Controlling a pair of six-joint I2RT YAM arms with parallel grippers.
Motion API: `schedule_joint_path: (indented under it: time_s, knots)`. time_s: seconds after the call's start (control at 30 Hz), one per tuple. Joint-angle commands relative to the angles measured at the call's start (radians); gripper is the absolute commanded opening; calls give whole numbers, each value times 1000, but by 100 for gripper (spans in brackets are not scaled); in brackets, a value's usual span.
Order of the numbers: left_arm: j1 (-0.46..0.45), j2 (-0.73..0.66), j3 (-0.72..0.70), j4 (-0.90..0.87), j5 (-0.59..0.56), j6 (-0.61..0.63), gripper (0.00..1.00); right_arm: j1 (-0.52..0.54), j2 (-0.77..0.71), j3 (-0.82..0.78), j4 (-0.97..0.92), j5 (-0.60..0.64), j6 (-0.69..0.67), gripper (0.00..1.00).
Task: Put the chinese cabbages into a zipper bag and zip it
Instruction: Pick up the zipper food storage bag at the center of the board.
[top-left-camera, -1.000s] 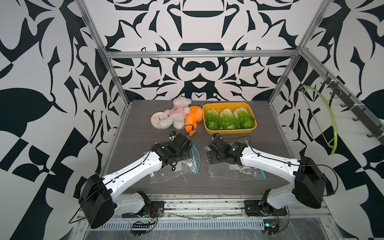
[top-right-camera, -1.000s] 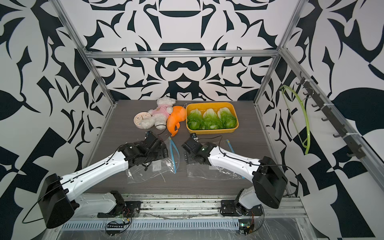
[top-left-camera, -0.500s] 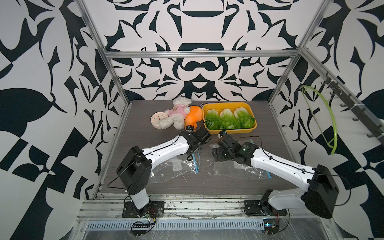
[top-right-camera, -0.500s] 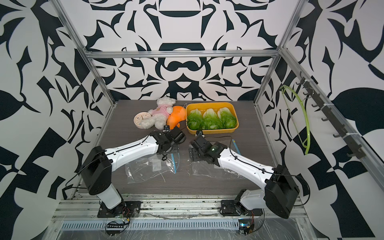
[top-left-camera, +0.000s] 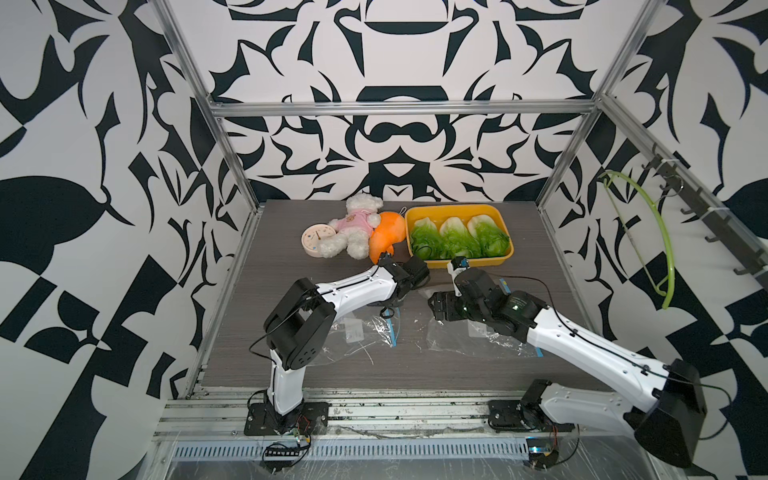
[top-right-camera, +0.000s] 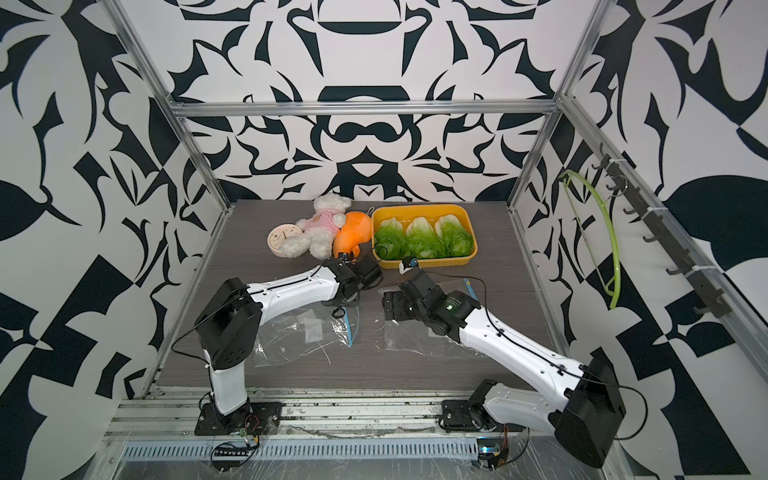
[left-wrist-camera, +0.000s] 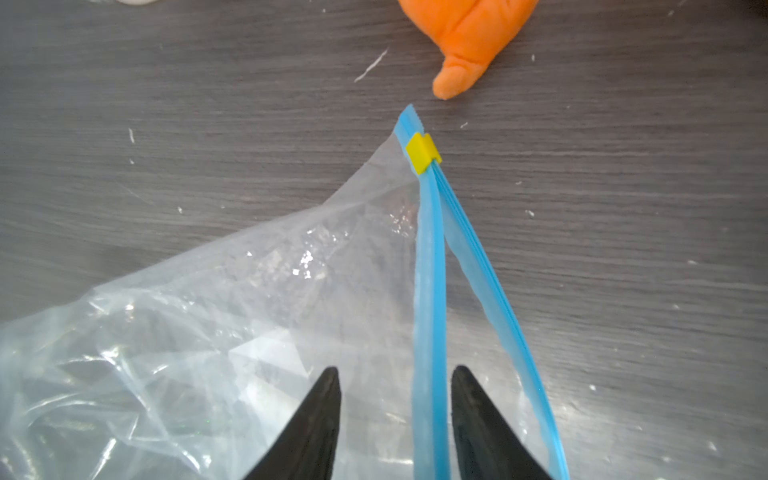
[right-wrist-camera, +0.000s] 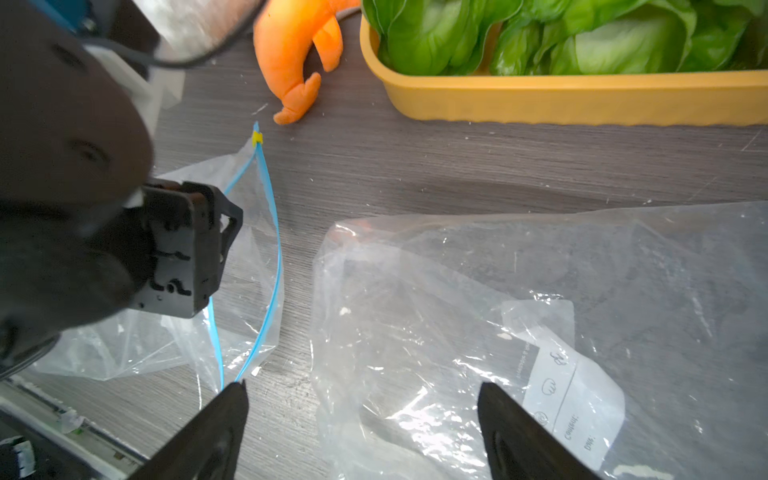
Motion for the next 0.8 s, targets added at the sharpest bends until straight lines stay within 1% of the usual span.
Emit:
schedule_joint_path:
  time_s: [0.0,0.1,0.2,0.37,0.47,0.57,0.63,0.77]
  knots:
    - [-3,-1,-7,-12,-17,8,34,-7,-14,-3,19,-25,26,88]
    - [-3,-14,-28,3,-19,17,23,-6,-11,4,21,-50,36,88]
    - [-3,-47,-52,14,-34,23,16,-7,-2,26,18,-92,44,88]
    - [-3,-152,-123,42,-54,48,8,-7,17,74,7,-151,57,87]
    - [-3,-245,-170,42,-79,67,5,-7,31,100,14,-206,75,84]
    - [-3,-356,-229,90,-93,101,3,-1,45,135,18,-262,81,80]
    - [-3,-429,-277,129,-99,128,1,18,55,161,14,-263,81,78]
    - [-1,-571,-364,230,-75,196,0,34,100,213,33,-307,115,75]
